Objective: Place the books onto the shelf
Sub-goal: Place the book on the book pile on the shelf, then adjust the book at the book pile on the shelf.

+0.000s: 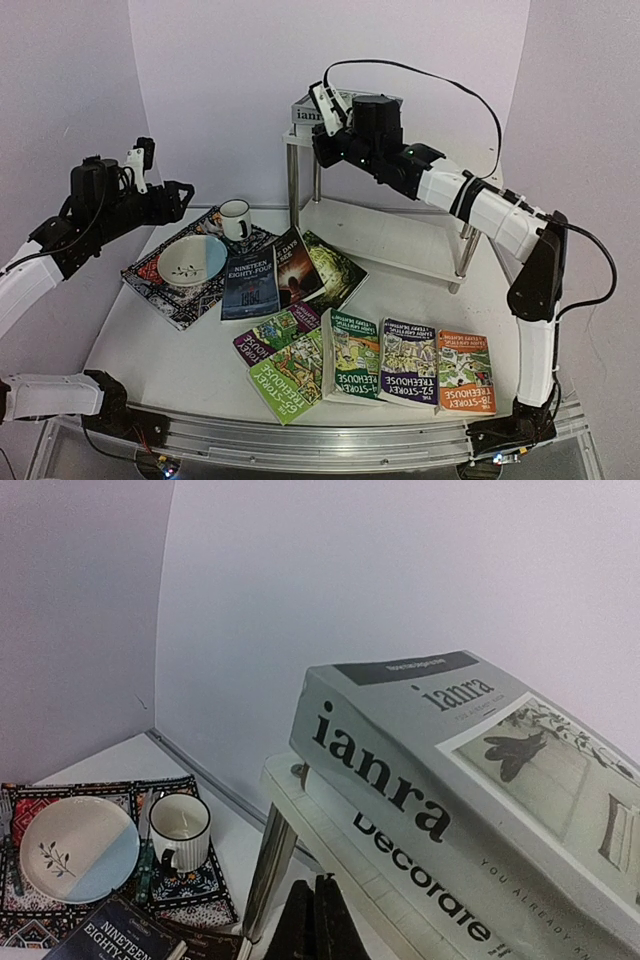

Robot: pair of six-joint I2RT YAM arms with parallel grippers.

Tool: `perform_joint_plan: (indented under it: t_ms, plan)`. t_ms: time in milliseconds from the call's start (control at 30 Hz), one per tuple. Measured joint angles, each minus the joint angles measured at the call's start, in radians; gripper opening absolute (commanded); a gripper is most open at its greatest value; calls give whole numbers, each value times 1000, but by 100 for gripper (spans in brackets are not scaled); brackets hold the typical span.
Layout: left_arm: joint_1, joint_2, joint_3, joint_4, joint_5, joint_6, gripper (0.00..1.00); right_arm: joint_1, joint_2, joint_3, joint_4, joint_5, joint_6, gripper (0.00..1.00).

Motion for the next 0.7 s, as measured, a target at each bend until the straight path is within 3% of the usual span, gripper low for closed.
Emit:
perform_joint_plan:
  t_ms: [700]
  plan:
    - [0, -12, -1, 0, -3, 17, 77, -47, 65, 85, 43, 119, 21, 0]
